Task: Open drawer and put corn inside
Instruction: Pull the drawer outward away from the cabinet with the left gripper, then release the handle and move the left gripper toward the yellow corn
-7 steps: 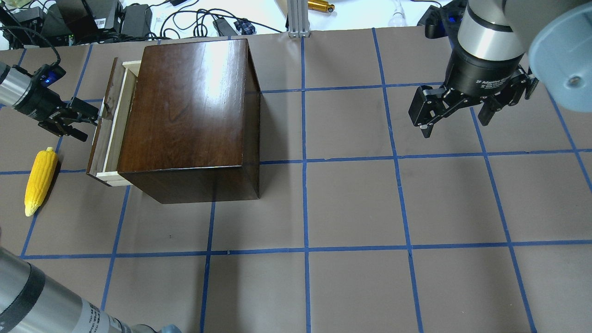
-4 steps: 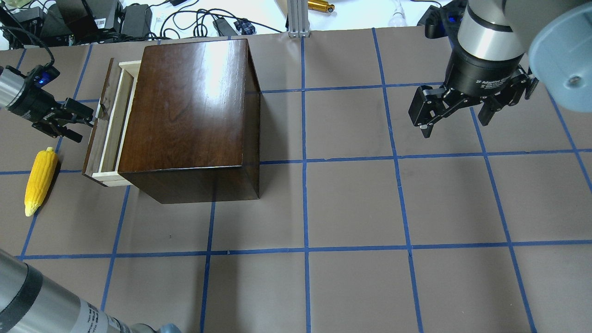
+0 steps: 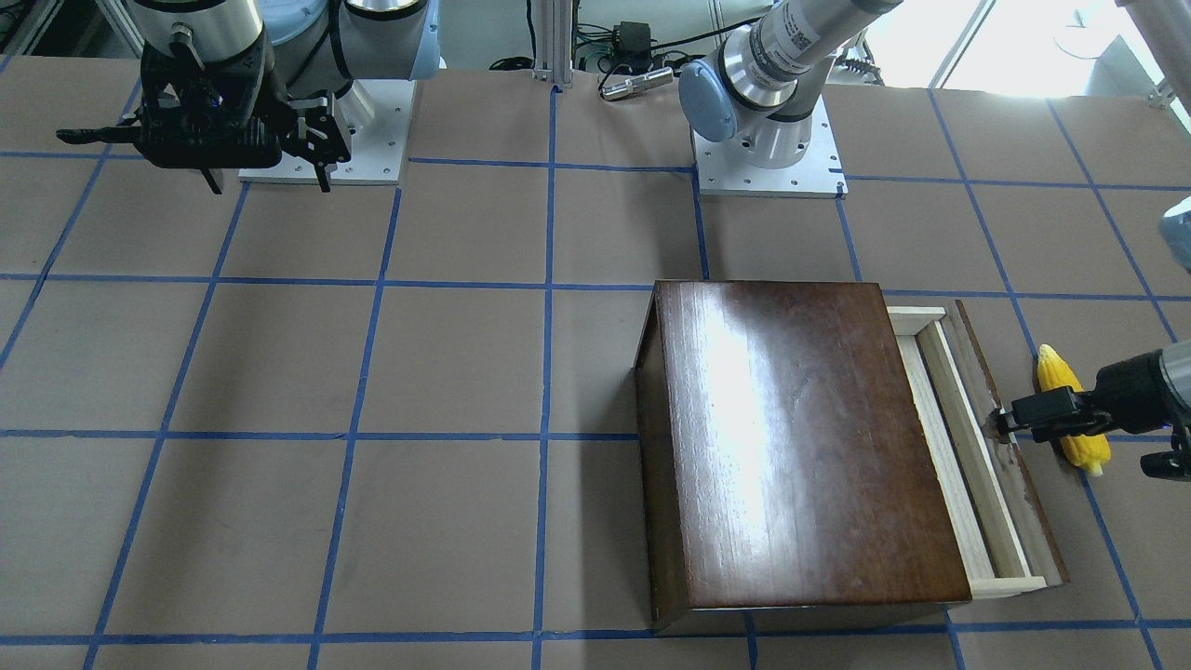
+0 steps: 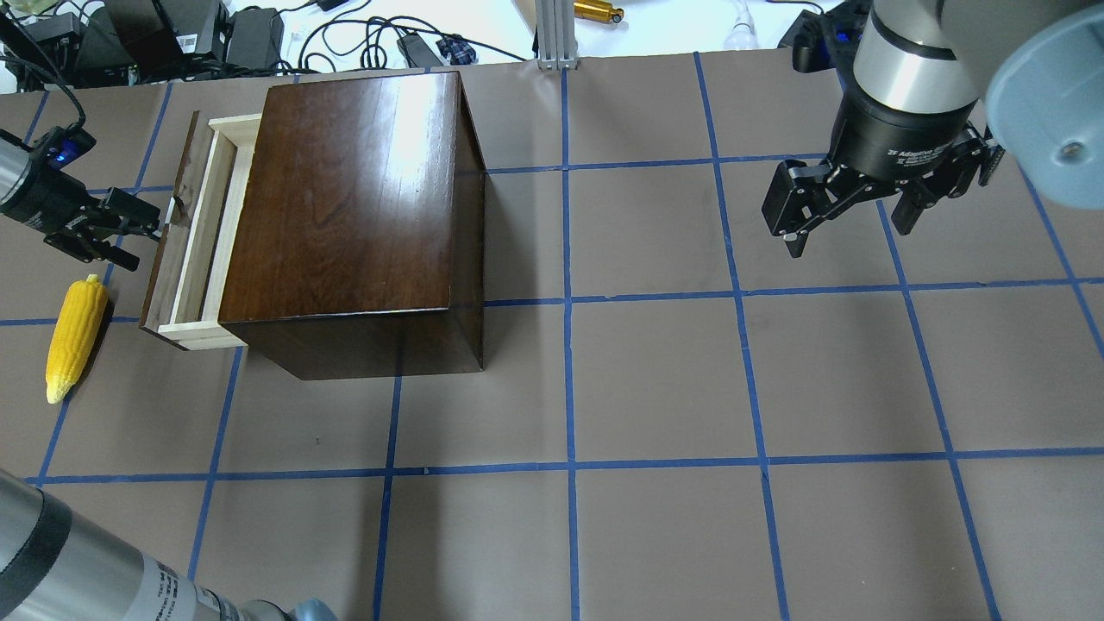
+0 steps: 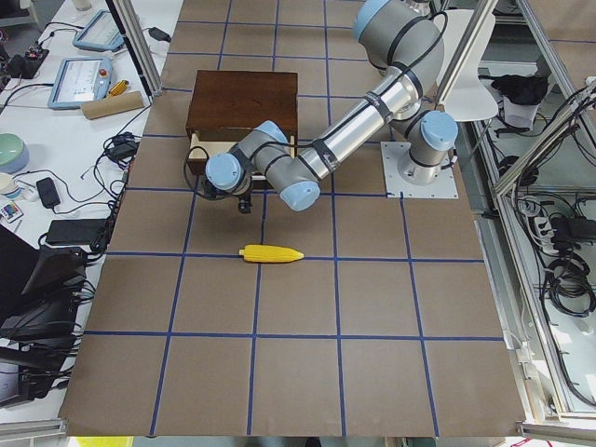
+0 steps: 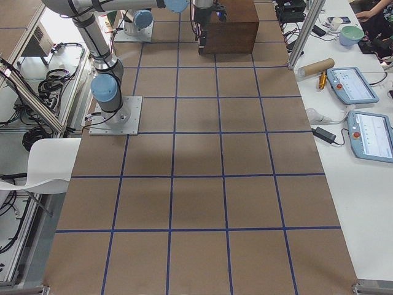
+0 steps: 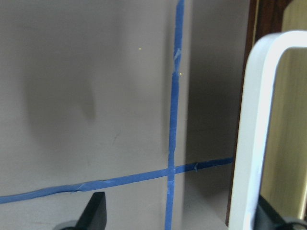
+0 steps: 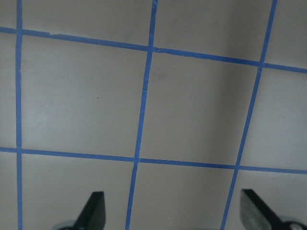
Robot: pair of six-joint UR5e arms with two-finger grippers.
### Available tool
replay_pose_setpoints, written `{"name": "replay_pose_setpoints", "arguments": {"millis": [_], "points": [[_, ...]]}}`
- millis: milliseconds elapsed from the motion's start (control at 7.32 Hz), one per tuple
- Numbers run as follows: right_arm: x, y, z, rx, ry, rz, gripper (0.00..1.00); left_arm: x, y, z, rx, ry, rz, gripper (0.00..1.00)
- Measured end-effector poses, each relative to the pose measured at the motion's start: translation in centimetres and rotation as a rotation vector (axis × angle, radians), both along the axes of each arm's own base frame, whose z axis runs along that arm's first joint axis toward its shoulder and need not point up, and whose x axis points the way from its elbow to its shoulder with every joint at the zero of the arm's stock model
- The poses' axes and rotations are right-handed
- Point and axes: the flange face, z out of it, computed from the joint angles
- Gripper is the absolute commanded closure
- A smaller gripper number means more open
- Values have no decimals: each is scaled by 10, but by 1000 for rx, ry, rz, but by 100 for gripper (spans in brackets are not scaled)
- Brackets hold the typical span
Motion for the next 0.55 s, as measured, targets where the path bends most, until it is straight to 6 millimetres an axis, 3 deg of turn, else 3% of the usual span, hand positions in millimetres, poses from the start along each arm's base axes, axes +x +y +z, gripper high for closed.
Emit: {"name": "replay_pose_setpoints", "arguments": {"millis": [547], "points": [[0, 0, 0, -1, 0, 0, 0, 6, 4, 4, 2, -17, 5, 0]]}}
